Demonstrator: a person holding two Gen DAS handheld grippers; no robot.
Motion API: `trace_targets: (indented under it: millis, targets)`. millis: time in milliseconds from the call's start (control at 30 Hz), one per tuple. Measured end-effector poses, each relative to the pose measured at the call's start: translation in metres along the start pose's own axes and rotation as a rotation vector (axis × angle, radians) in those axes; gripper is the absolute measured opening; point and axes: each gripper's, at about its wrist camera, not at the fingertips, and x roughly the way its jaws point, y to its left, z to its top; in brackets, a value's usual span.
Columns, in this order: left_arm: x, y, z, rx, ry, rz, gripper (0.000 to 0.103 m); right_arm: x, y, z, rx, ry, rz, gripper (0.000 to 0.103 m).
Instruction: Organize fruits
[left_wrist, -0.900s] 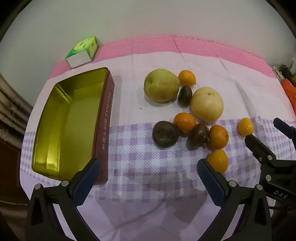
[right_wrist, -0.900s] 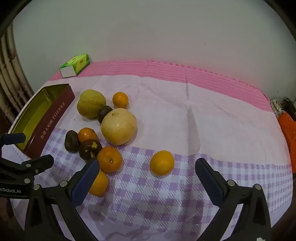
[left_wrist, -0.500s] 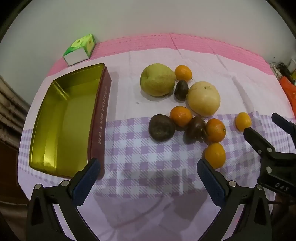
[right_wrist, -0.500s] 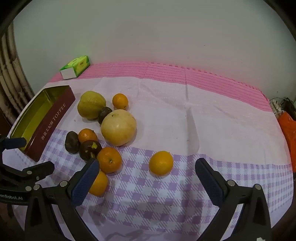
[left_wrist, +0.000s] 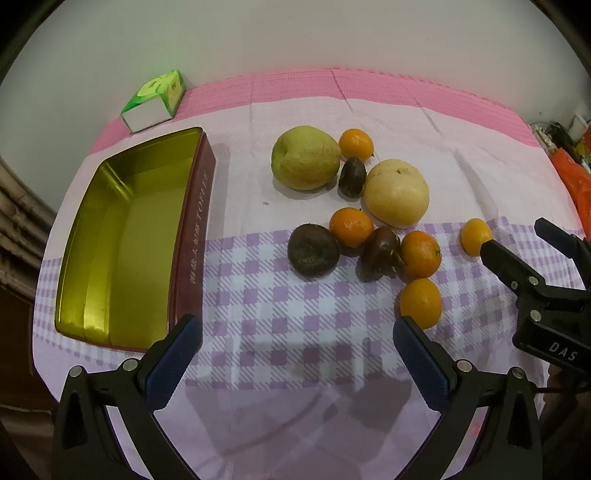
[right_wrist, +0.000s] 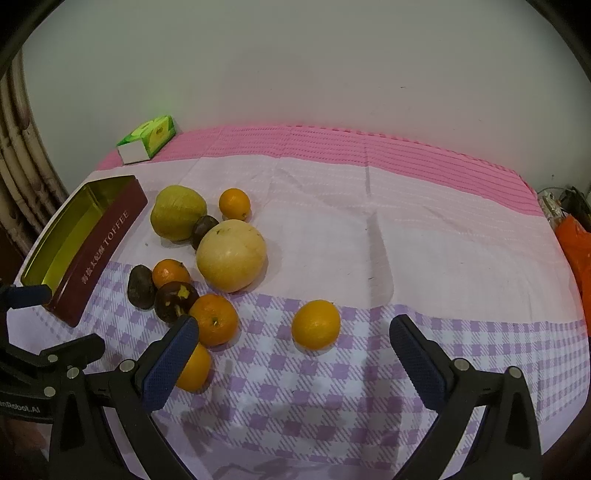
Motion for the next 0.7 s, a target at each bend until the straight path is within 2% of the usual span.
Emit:
trace_targets:
  millis: [200, 467, 600, 700]
  targets:
    - [0.0014, -0.0024, -0.0017, 0.016, 0.015, 0.01, 0.103, 0.0003, -0.0014, 0.0018, 0.007, -0.005, 0.005, 0.103]
    - [0.0016, 0.0026, -0.0014, -0.015, 0.03, 0.016, 0.103, 0.0009, -0.001, -0.0011, 0.01, -0.003, 0.021, 0.103]
    - [0.0013, -0.0011, 0.0007, -0.002, 0.02, 0.063, 0.103, 0.002, -0.0012, -0.0035, 0.013, -0.004, 0.031, 0.103]
    - [0.0021, -0.0017, 0.0012, -0.002, 0.015, 0.072, 0.103, 0.0026, -0.0018, -0.0042, 0.016, -0.006, 0.034, 0.103]
